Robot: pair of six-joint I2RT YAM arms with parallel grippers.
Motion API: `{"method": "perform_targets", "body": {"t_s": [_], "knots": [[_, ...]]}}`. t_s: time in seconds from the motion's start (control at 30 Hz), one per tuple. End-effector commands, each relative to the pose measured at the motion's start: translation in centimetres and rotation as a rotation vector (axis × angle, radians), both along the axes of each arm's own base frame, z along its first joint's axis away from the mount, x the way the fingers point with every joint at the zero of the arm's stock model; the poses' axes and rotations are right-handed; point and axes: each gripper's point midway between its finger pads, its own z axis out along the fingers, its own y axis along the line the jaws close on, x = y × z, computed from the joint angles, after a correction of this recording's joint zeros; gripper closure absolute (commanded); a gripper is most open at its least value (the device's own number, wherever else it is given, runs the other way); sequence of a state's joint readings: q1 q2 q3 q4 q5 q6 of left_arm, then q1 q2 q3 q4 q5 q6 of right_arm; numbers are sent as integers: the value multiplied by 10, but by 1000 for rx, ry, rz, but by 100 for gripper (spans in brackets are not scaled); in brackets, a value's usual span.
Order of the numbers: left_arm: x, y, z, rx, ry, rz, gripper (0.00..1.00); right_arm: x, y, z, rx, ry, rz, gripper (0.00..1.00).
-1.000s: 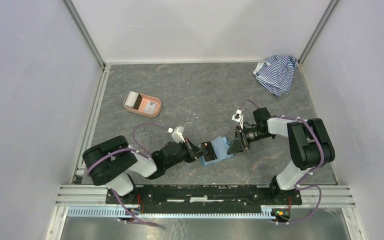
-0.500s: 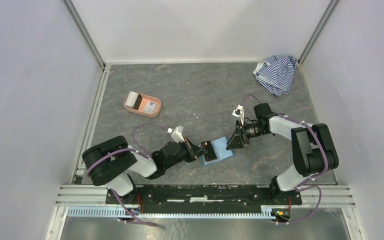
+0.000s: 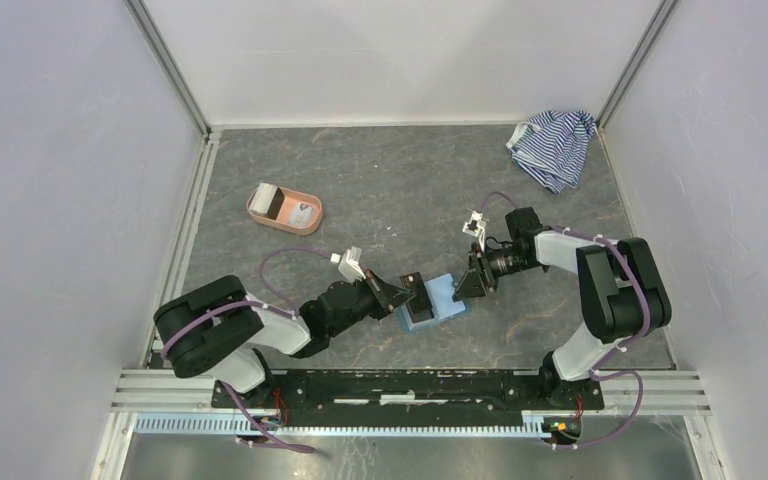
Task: Put the credit cards into the card holder
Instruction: Insert the credit card into the card holder.
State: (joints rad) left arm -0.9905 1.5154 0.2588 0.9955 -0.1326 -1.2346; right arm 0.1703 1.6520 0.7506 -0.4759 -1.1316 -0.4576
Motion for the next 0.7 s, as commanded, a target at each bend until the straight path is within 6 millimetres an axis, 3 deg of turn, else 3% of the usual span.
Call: {"method": "perform_targets", "body": {"t_s": [0.0, 0.67], "knots": [[6, 2, 10, -30, -6, 47, 98, 10, -3, -2, -47, -59, -29, 50], [5, 1, 7, -26, 0, 39, 98, -6, 7, -8, 1, 50, 8, 50]]}}
